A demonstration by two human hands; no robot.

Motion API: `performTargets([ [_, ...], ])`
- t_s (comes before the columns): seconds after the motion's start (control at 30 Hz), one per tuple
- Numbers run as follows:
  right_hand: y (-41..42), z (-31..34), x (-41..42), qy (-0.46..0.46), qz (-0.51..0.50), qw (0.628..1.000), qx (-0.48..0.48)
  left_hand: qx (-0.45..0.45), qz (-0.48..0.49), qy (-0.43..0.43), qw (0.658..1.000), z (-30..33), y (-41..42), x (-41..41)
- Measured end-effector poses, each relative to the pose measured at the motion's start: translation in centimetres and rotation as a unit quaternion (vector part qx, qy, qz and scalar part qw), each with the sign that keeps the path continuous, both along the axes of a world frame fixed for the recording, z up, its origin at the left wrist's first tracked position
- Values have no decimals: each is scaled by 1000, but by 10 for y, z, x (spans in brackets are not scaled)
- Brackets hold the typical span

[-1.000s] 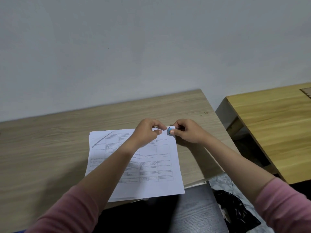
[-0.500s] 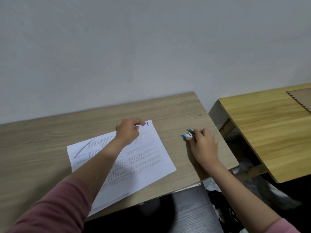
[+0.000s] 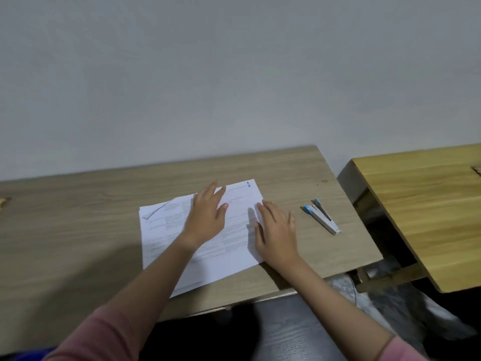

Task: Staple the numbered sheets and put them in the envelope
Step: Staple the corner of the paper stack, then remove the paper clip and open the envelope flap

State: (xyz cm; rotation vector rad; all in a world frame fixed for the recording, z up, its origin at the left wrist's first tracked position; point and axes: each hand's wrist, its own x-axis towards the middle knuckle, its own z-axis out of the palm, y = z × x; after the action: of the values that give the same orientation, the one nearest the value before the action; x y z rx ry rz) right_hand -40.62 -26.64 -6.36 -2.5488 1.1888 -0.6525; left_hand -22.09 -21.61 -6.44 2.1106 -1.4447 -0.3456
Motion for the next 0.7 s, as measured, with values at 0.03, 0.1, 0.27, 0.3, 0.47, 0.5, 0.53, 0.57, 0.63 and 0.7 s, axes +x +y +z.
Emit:
performTargets([
  [0.03, 7, 4, 14, -4, 21, 1000, 8, -17, 27, 24, 999, 2, 17, 6],
  [0.1, 24, 13, 46, -17, 71, 997, 33, -41, 77, 45, 995, 6, 52, 24],
  [0.27, 90, 30, 143, -45, 200, 978, 47, -57, 190, 47, 979, 16, 150, 103],
  [0.3, 107, 32, 166, -44, 224, 972, 53, -61, 209, 51, 975, 17, 172, 122],
  [0.47, 199, 33, 283, -30, 305, 949, 77, -59, 290, 43, 954, 32, 285, 224],
  [0.5, 217, 35, 307, -24, 312, 946, 81, -61, 300, 30, 951, 35, 307, 246],
  [0.53, 234, 37, 329, -17, 317, 944, 87, -60, 311, 20, 948, 38, 328, 266],
  [0.57, 250, 39, 351, -8, 322, 942, 91, -54, 321, 11, 946, 41, 348, 286],
  [0.63, 278, 40, 393, 6, 331, 939, 94, -31, 329, -2, 944, 42, 382, 324],
  [0.7, 299, 39, 433, 10, 330, 939, 100, -14, 328, -13, 944, 38, 410, 358],
])
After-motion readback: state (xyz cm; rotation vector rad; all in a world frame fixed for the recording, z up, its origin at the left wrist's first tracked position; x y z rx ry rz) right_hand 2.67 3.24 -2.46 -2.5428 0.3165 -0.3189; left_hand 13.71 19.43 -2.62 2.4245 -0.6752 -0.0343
